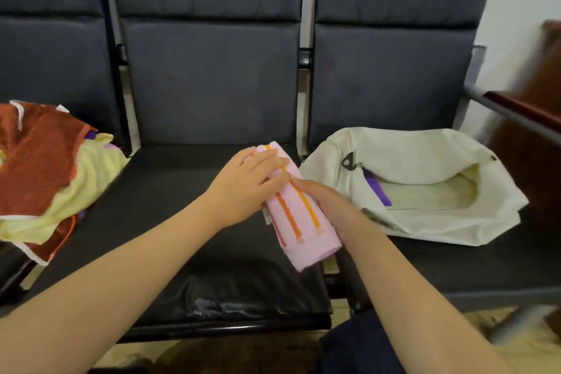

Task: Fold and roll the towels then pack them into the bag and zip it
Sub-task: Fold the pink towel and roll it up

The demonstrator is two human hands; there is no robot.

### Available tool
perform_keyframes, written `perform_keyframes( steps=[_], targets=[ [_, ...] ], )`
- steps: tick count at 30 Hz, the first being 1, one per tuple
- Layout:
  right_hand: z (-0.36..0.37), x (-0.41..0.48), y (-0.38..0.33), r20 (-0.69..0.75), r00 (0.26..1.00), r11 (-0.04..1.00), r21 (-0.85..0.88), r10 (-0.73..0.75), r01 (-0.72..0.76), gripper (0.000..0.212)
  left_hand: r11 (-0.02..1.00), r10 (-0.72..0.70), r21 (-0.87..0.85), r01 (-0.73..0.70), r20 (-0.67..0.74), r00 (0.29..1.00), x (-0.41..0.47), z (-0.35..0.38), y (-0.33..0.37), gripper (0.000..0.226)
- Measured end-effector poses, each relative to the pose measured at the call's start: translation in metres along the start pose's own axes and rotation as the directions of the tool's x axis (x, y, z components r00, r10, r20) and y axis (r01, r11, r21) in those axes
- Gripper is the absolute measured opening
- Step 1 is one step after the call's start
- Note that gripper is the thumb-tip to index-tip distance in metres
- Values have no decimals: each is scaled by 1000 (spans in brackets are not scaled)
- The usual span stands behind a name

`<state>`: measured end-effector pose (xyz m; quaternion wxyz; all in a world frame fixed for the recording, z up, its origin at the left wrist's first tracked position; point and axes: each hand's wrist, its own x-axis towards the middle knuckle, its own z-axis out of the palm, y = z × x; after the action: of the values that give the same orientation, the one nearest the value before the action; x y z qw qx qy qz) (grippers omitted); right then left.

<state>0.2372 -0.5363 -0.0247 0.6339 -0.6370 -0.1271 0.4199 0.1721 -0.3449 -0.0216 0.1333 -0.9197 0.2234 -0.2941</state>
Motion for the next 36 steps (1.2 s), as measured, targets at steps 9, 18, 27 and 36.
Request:
perform_keyframes(
  steps=[9,18,27,36],
  targets=[
    [-115,-25,-53,-358,926,966,173,-120,193,34,914,-370,-208,349,-74,926,123,-1,36,40],
    [-225,-54,-48,-516,842,987,-107,-157,118,40,1000,16,-3,-18,574,819,220,47,81,37],
    [-266,-53,-43,-139,989,933,-347,51,-97,35,961,-270,196,194,524,808,260,85,68,35],
    [-274,40,-50,-490,788,866,-489,-374,108,44,921,-370,25,388,366,854,242,74,51,46]
  ],
)
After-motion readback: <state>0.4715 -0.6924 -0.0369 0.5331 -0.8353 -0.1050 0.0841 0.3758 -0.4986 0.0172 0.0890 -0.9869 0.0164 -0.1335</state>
